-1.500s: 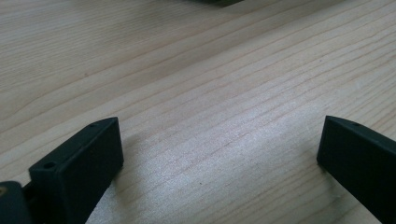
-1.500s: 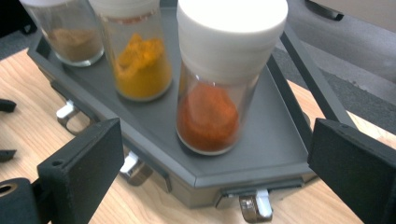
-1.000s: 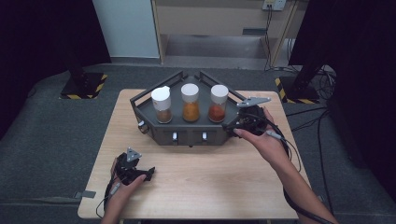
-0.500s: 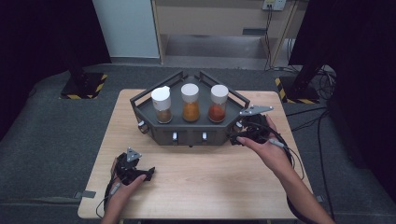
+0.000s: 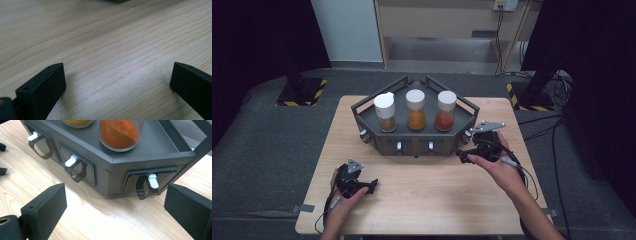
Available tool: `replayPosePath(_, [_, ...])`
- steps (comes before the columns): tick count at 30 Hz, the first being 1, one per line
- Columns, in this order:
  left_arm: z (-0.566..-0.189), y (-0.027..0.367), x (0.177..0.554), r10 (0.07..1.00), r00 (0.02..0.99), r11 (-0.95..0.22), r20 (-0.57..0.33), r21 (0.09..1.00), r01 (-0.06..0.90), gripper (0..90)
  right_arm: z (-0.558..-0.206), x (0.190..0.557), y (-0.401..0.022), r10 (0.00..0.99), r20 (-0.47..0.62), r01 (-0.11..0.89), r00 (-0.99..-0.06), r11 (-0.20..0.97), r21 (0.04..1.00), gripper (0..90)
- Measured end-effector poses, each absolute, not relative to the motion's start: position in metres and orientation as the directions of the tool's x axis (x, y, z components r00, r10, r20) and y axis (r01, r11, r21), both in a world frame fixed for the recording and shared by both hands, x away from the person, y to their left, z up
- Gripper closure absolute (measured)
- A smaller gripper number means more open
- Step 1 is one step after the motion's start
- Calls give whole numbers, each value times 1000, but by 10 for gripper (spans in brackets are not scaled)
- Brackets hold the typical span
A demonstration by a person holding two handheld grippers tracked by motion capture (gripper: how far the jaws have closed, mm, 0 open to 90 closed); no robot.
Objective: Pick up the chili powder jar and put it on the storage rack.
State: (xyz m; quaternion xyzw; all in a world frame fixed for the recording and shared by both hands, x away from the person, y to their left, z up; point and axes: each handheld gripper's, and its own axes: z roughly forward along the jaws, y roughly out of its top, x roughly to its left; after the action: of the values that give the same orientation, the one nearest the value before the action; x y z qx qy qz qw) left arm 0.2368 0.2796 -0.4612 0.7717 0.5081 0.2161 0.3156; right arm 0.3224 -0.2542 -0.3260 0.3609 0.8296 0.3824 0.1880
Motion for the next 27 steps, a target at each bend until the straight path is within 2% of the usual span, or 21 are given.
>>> replayPosePath(27, [-461,280,237,921,390,-285,13,707,648,0,-364,306,-260,747,16,490,-665,420,763,44])
